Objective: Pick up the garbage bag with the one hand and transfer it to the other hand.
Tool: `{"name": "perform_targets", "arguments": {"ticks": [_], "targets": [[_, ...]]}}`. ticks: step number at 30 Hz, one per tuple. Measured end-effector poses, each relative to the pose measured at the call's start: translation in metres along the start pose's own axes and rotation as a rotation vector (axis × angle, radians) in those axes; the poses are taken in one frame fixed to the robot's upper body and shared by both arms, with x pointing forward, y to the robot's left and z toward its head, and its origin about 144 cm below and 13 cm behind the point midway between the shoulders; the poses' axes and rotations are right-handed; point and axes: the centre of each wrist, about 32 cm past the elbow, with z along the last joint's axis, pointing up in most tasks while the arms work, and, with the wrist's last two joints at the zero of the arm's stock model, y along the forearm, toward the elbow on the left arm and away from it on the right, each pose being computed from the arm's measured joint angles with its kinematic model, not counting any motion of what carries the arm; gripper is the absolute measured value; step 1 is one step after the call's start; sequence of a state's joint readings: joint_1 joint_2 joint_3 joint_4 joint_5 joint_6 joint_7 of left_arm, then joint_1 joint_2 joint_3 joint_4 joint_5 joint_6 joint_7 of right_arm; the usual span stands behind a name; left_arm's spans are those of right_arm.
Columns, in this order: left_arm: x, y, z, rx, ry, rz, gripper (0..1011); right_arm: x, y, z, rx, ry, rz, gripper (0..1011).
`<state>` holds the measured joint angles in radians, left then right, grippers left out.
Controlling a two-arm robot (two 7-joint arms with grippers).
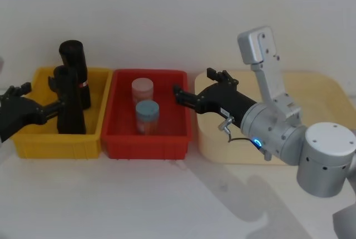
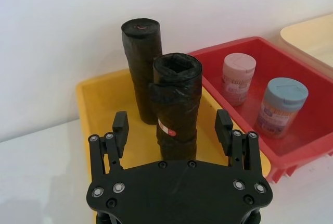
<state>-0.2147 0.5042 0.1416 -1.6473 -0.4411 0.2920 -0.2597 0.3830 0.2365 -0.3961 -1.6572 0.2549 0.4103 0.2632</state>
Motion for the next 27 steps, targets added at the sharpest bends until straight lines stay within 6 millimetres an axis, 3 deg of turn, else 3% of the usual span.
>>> {"name": "perform_targets", "arguments": {"ticks": [27], "targets": [[-0.001,-0.053,0.013,0.017,0.063,-0.042,1001,0.005,-0.006,-0.007,0.042,0.029,0.036,1001]]}}
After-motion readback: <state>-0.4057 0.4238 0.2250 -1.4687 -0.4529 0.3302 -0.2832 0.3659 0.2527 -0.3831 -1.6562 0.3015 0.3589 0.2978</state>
